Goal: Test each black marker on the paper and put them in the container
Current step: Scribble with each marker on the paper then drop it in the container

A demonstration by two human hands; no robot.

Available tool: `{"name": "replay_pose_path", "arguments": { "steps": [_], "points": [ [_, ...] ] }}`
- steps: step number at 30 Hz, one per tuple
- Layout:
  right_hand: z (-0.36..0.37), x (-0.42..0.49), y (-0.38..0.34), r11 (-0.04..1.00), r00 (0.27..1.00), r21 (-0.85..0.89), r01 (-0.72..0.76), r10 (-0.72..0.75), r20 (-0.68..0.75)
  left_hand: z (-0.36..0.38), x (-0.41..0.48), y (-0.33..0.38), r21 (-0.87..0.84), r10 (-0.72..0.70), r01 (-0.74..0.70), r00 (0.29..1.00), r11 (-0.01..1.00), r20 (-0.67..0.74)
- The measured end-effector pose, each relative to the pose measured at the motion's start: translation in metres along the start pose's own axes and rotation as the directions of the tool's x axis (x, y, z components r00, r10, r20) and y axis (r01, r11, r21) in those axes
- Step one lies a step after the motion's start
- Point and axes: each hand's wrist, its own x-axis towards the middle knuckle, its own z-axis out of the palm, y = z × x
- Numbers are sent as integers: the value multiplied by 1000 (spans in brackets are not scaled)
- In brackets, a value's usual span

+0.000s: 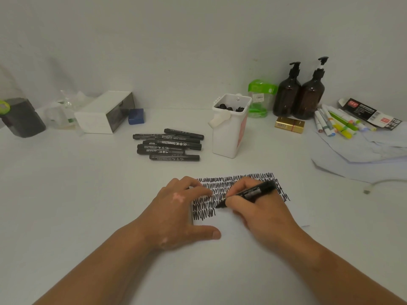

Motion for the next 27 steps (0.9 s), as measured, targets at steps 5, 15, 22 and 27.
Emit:
{"name": "replay_pose_path", "arguments": {
  "steps": [5, 15, 22, 27],
  "points": [
    [-18, 7, -5, 898, 993, 437, -37, 82, -83, -8, -3, 3, -235, -38, 2, 988, 972, -147],
    [-39, 9, -11, 782, 996, 621, -58, 90, -20, -8, 0, -2, -752, -254, 11, 945, 659, -208],
    [-37, 5, -11, 849, 999, 529, 13, 13, -44, -9, -1, -3, -747, -183, -34, 961, 664, -206],
    [-32, 3, -12, 856, 999, 517, 11, -34, 35, -7, -2, 1, -758, -121, -49, 978, 650, -168]
  ]
}}
